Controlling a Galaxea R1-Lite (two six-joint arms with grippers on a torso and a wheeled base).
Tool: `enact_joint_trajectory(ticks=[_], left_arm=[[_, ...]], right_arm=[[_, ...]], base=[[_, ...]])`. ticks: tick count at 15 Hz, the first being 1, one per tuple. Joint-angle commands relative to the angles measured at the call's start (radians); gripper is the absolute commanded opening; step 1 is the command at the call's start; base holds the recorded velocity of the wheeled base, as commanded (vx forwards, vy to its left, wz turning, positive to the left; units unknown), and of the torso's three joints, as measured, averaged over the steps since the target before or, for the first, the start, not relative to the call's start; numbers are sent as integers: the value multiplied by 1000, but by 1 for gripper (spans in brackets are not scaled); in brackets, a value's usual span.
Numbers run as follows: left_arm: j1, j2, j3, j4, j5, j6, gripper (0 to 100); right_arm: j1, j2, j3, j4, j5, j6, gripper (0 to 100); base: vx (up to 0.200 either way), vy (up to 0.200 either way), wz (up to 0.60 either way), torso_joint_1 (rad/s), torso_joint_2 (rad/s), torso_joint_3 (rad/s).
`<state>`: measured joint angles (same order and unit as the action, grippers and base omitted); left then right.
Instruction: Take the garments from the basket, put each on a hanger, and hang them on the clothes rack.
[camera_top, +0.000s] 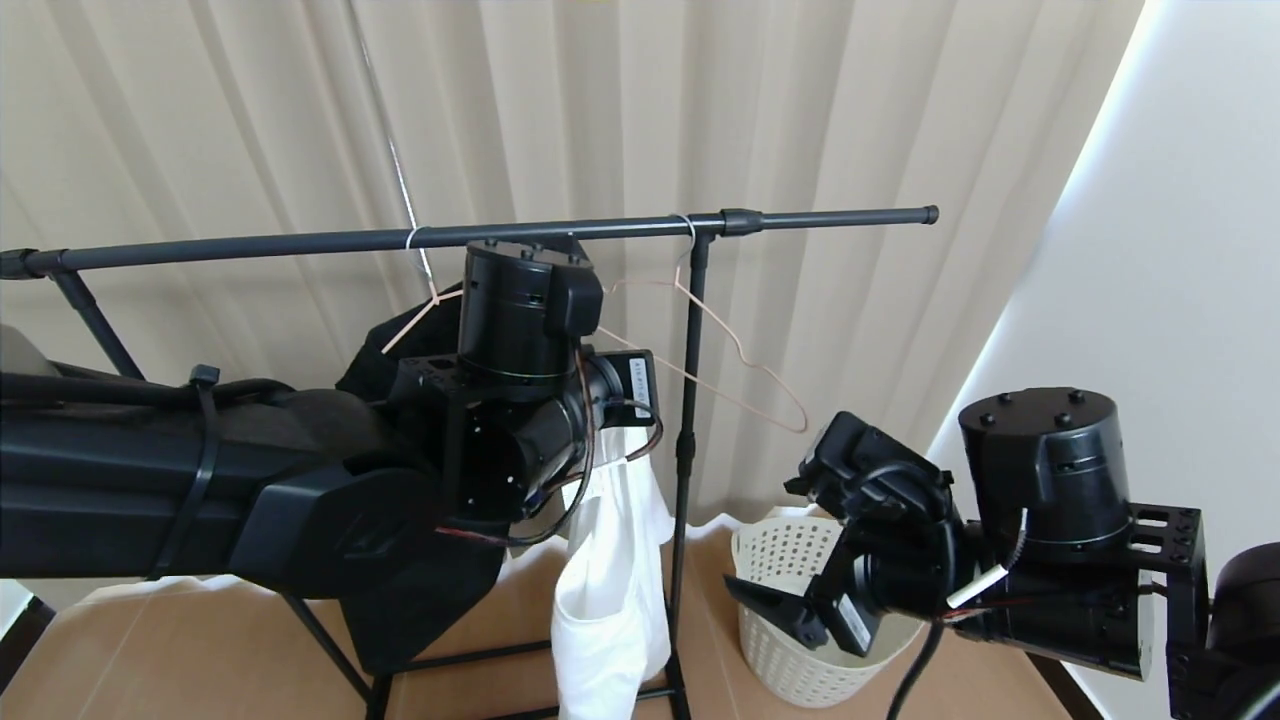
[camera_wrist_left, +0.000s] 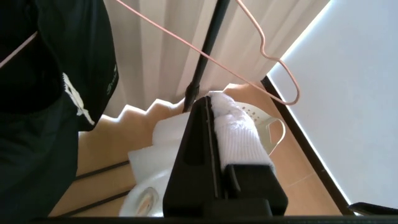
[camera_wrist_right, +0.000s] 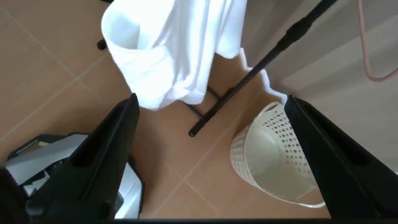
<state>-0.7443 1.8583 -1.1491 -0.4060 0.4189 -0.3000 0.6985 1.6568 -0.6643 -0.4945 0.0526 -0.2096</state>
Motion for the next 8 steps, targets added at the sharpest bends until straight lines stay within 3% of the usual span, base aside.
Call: enact_joint_trajectory(ticks=[1,5,8], left_arm=[[-12,-2,14,-1,0,2,0],[-21,-2,14,-1,0,2,0],[-23,1,14,-1,4,4,0]], right_arm=[[6,69,14,-110,10,75,100],[82,158,5,-302,-23,208,100],[162,204,-40,-368,-215,234,100]], base=[[0,0,0,0,0,0],[0,0,0,0,0,0],[0,0,0,0,0,0]])
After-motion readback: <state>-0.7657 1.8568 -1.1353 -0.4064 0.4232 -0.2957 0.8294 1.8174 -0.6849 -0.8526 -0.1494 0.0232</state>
